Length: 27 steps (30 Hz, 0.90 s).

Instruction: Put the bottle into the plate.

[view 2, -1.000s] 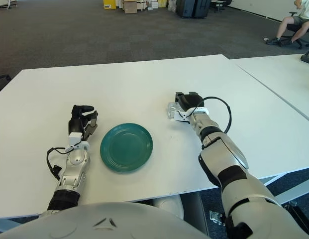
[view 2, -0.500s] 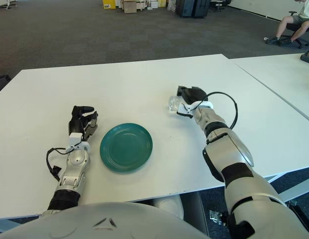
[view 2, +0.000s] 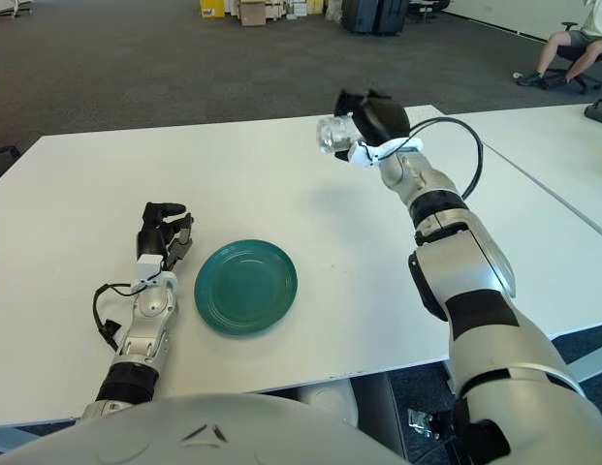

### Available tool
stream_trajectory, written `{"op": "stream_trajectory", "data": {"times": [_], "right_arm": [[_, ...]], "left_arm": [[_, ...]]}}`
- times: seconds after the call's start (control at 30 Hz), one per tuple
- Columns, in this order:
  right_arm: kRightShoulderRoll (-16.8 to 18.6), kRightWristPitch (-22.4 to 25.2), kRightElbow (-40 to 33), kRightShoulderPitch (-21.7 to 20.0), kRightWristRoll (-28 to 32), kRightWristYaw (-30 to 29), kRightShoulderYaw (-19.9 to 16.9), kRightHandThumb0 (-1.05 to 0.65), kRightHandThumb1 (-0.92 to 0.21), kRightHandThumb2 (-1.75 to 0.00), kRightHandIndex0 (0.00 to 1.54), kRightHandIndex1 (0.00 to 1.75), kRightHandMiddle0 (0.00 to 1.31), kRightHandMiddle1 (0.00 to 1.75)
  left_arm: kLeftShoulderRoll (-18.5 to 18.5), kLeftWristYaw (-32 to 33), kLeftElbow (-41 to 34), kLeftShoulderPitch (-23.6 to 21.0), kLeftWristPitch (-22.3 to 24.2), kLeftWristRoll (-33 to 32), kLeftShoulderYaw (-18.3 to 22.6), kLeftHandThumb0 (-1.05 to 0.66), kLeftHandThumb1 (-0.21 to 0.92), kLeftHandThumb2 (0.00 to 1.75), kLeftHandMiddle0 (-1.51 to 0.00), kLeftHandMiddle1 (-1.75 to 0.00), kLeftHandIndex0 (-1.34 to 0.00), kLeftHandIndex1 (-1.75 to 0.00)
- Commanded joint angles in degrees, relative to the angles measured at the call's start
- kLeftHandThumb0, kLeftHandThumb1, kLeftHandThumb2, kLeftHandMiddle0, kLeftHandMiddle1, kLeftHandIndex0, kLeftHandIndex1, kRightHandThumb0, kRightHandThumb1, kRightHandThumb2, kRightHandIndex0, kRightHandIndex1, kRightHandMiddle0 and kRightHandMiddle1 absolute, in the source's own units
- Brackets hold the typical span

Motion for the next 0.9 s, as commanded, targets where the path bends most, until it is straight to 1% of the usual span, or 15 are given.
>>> {"op": "stream_trajectory", "data": {"times": [0.0,0.17,0.3,0.33,0.47,0.6,0.67,0.77,0.87], "right_arm": [[-0.83,-1.28,-4.69,-1.39,-0.03,-3.21,-0.98,0.53,-0.16,-1.50,0.73,1.75,1.02,1.75],[-1.09,-1.95,-9.82,-0.90,-0.16,-3.94,-1.44,0.53,-0.16,-1.50,0.73,1.75,1.02,1.75],[-1.05,-2.58,-13.38,0.04,0.55,-2.96,-2.09,0.53,-0.16,-1.50,0.73,1.75,1.01,1.75],[-1.00,-2.94,-14.96,0.75,0.93,-2.38,-2.36,0.53,-0.16,-1.50,0.73,1.75,1.01,1.75],[-0.27,-3.25,-24.55,5.93,1.85,0.49,-2.98,0.53,-0.17,-1.49,0.73,1.75,0.97,1.75],[1.04,-2.93,-35.48,12.52,4.36,6.58,-3.01,0.52,-0.18,-1.47,0.71,1.75,0.94,1.75],[1.26,-2.38,-38.67,14.38,5.32,8.99,-3.23,0.52,-0.19,-1.47,0.71,1.75,0.93,1.75],[0.91,-2.44,-45.64,17.84,7.54,15.39,-2.78,0.51,-0.20,-1.46,0.71,1.75,0.91,1.75],[0.42,-3.10,-49.69,19.47,9.29,21.29,-2.67,0.51,-0.21,-1.44,0.69,1.75,0.88,1.75]], "left_arm": [[0.29,0.12,0.14,-1.54,-0.53,-0.08,0.18,-0.35,0.92,0.43,-0.60,-0.90,-0.29,-1.65],[0.32,0.24,0.39,-1.90,-0.50,-0.01,0.21,-0.35,0.92,0.43,-0.61,-0.90,-0.29,-1.65],[0.44,0.25,1.01,-2.46,-0.60,-0.08,0.32,-0.35,0.92,0.43,-0.61,-0.90,-0.29,-1.65],[0.48,0.22,1.17,-2.63,-0.68,-0.12,0.35,-0.35,0.92,0.43,-0.61,-0.90,-0.29,-1.65],[0.48,0.25,1.20,-2.78,-0.79,-0.12,0.36,-0.35,0.92,0.43,-0.61,-0.90,-0.29,-1.65],[0.42,0.41,1.29,-2.99,-0.80,-0.03,0.36,-0.35,0.92,0.43,-0.60,-0.90,-0.29,-1.65],[0.42,0.47,1.33,-3.05,-0.81,0.03,0.37,-0.35,0.92,0.43,-0.60,-0.90,-0.29,-1.65],[0.46,0.65,1.43,-3.27,-0.75,0.16,0.41,-0.35,0.92,0.43,-0.61,-0.90,-0.29,-1.65],[0.39,0.89,1.45,-3.44,-0.66,0.23,0.45,-0.35,0.92,0.43,-0.61,-0.90,-0.29,-1.65]]}}
